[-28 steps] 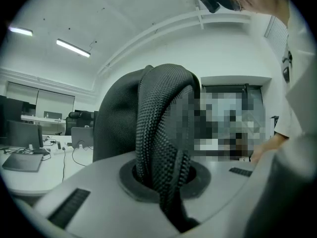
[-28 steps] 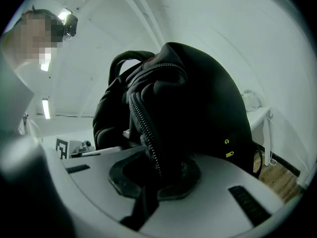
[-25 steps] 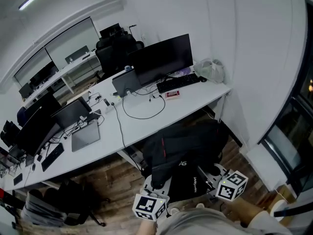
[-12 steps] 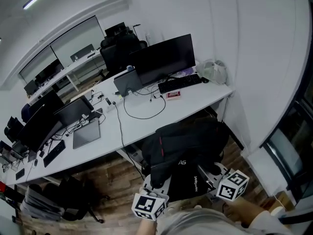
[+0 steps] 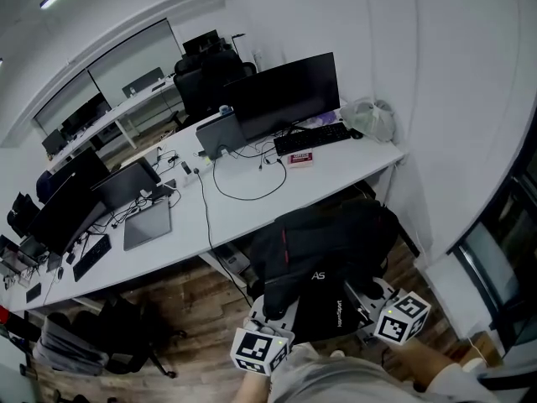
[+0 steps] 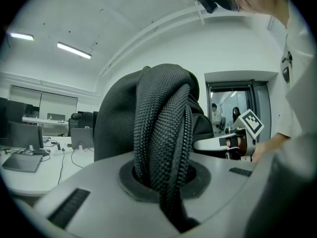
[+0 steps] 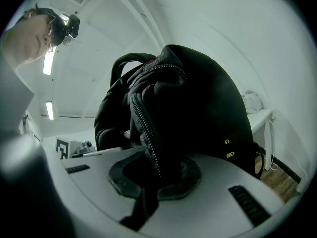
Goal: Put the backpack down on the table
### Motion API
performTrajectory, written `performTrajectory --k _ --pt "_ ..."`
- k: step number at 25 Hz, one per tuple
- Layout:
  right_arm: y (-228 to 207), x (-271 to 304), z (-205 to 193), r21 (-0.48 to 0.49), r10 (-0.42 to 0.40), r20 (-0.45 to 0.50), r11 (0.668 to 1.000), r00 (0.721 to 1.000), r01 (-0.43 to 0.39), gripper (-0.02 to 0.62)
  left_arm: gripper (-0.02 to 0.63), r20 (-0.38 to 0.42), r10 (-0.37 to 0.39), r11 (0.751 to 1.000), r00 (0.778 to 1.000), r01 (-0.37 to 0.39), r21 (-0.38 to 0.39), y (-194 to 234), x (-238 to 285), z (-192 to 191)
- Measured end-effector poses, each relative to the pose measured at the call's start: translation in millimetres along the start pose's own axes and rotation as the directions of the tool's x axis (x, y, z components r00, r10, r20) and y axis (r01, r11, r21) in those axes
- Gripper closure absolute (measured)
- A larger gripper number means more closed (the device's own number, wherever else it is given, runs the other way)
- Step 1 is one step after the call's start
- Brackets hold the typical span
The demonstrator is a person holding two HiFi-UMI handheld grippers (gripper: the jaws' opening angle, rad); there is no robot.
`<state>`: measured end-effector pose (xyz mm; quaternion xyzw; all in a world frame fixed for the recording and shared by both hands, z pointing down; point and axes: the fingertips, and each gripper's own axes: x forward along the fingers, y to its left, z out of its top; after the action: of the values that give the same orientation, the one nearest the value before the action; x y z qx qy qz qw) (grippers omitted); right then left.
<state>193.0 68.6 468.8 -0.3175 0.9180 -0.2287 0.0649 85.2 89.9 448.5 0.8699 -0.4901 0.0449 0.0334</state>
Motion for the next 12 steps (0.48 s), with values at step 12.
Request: performTrajectory --k 12 --pt "-15 70 9 -0.002 -0.032 -0.012 0.999 0.999 0.032 0.569 0.58 0.015 -0.019 1.0 1.0 0.019 -0.019 70 28 1"
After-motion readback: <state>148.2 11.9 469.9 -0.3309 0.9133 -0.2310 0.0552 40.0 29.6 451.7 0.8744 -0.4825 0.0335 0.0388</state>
